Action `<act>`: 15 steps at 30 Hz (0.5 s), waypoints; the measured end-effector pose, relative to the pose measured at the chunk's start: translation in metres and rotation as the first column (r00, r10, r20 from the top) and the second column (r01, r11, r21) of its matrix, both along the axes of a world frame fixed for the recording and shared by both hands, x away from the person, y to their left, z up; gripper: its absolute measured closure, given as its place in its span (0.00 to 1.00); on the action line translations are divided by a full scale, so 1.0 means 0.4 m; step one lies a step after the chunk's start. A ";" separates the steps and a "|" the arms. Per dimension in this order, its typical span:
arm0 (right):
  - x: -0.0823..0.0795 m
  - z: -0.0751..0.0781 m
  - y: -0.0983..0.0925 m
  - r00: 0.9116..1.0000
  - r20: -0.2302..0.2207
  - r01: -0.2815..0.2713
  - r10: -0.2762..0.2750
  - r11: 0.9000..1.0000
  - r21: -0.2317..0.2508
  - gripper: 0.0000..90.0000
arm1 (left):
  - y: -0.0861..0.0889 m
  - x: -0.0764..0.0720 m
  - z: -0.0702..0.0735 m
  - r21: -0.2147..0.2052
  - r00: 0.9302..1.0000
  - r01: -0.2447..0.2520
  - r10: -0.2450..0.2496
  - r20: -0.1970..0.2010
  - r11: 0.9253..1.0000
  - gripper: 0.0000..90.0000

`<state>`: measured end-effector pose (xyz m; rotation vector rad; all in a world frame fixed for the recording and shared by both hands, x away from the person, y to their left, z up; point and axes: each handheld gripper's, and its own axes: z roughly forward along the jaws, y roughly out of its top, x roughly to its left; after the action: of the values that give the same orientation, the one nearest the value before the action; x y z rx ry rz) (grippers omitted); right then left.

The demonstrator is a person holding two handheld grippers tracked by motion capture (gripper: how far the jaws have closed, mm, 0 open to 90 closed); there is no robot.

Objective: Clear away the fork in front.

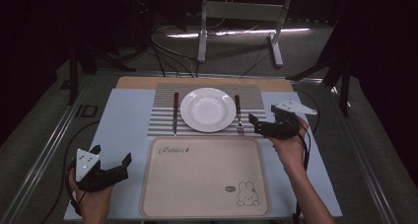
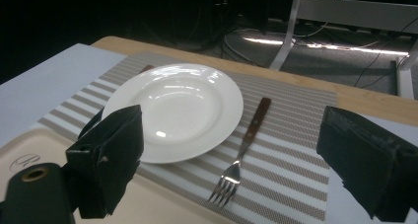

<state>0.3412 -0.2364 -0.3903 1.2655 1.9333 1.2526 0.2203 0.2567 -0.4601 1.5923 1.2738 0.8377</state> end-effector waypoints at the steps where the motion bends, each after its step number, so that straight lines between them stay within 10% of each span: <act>1: 0.004 0.001 0.000 1.000 -0.001 0.003 -0.003 1.000 -0.005 0.12 | 0.000 0.000 0.000 0.002 1.000 0.001 -0.001 -0.001 1.000 0.00; 15: 0.057 0.014 0.001 1.000 -0.011 0.026 -0.026 0.999 -0.019 0.12 | -0.002 0.002 -0.001 0.000 1.000 0.003 -0.003 -0.004 1.000 0.00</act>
<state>0.3638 -0.2360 -0.3846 1.2867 1.9257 1.2144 0.2209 0.2561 -0.4604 1.5966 1.2739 0.8334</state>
